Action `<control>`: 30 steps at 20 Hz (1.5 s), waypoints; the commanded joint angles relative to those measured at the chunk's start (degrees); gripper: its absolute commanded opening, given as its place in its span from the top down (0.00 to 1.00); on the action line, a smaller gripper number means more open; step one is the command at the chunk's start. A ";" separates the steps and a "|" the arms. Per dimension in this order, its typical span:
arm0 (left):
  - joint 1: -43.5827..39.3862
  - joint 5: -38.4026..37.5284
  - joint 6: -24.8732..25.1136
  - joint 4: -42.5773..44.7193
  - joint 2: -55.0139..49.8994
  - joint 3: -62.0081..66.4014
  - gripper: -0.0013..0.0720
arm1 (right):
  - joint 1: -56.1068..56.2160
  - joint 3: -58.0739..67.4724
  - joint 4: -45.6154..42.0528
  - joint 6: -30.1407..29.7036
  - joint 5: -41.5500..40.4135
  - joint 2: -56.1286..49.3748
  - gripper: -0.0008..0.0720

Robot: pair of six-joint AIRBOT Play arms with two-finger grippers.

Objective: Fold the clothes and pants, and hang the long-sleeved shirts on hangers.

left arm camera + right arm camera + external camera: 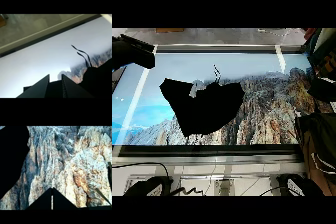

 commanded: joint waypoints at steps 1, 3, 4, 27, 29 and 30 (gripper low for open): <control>0.04 0.02 0.02 0.02 0.04 0.00 0.75 | 0.07 0.02 0.00 0.00 0.02 0.02 0.96; 0.04 0.02 0.02 0.00 0.04 0.00 0.75 | 0.07 0.02 0.00 0.00 0.02 0.02 0.96; 0.04 0.02 0.02 0.00 0.04 0.00 0.75 | 0.07 0.02 0.00 0.00 0.02 0.02 0.96; 0.09 -8.94 -5.99 -5.40 -0.15 -0.46 0.75 | 0.09 0.00 4.90 -11.58 -0.85 -0.42 0.96; 0.09 -14.53 -6.01 -3.43 -0.17 -3.98 0.75 | 0.09 -0.11 5.95 -14.29 4.85 -1.01 0.96; 0.46 -17.44 -6.01 -2.40 -0.15 -7.43 0.75 | 0.09 -0.50 6.03 -15.17 5.99 -1.05 0.96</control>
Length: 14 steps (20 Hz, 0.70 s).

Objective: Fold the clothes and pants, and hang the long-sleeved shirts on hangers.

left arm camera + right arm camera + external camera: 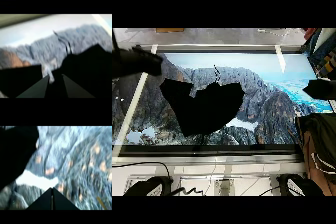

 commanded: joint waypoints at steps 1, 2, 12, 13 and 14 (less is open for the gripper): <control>1.07 -10.38 -0.68 1.86 0.11 -9.22 0.75 | 0.04 -0.81 1.46 -5.35 6.21 -0.42 0.96; 2.10 -10.56 -1.27 1.81 0.66 -14.67 0.75 | 0.04 -1.38 1.92 -5.38 6.29 -0.42 0.96; 13.16 4.48 -7.69 -10.14 6.21 -57.75 0.58 | 0.04 -9.57 10.86 -9.70 2.93 -0.70 0.96; 13.29 6.08 -7.80 -10.47 6.19 -59.34 0.37 | 0.04 -9.73 10.75 -9.73 2.95 -0.79 0.96; 13.31 7.52 -8.37 -10.75 6.03 -60.54 0.29 | 0.04 -9.73 10.78 -9.70 2.91 -0.94 0.96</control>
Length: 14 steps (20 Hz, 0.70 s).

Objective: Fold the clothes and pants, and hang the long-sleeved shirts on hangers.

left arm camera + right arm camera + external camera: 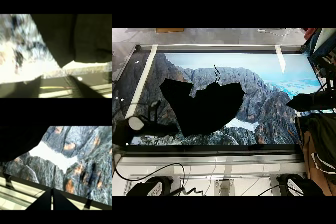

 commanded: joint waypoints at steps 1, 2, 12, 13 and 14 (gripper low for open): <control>1.14 5.55 -1.09 -3.85 -0.24 -7.21 0.29 | 0.04 -1.05 0.85 -0.87 -0.68 -0.31 0.96; 1.18 6.34 -1.07 -4.66 -0.87 -7.85 0.30 | 0.04 -1.05 0.83 -0.87 -0.98 -0.37 0.96; 14.49 0.55 6.32 -11.78 -9.92 -3.74 0.40 | 0.04 -1.05 0.72 -1.09 -4.04 -0.83 0.96; 14.25 -1.95 10.99 -16.24 -12.09 -3.82 0.40 | 0.04 -1.05 0.70 -1.18 -4.72 -1.14 0.96; 14.16 -3.45 15.89 -21.46 -14.29 -3.80 0.37 | 0.04 -1.05 0.74 -2.25 -5.18 -1.51 0.96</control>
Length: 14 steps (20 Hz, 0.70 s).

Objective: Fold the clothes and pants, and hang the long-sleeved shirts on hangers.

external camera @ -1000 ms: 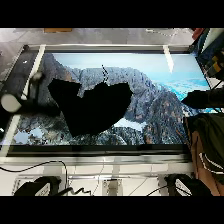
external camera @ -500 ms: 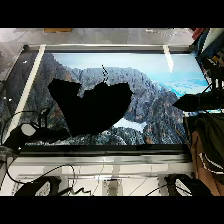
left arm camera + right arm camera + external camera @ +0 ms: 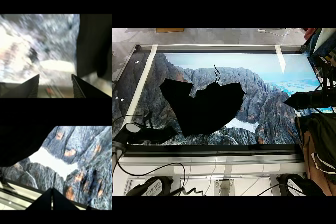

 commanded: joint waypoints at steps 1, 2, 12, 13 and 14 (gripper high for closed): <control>1.42 -5.95 14.05 -14.43 -6.49 0.24 0.31 | 0.04 0.00 0.00 -1.60 -1.40 -0.98 0.96; 1.44 -4.94 16.00 -17.77 -8.28 0.24 0.30 | 0.04 0.00 -0.02 -1.60 -1.36 -1.36 0.96; -3.41 3.69 21.70 -18.95 -12.98 0.24 0.51 | 0.07 -0.83 1.84 -1.55 -2.27 -4.44 0.96; -4.04 4.92 21.70 -18.95 -12.96 0.24 0.65 | 0.07 -0.83 2.62 -1.55 -2.27 -5.14 0.96; -4.20 5.64 21.70 -18.97 -12.96 0.26 0.73 | 0.09 -0.83 3.28 -1.55 -2.32 -5.75 0.96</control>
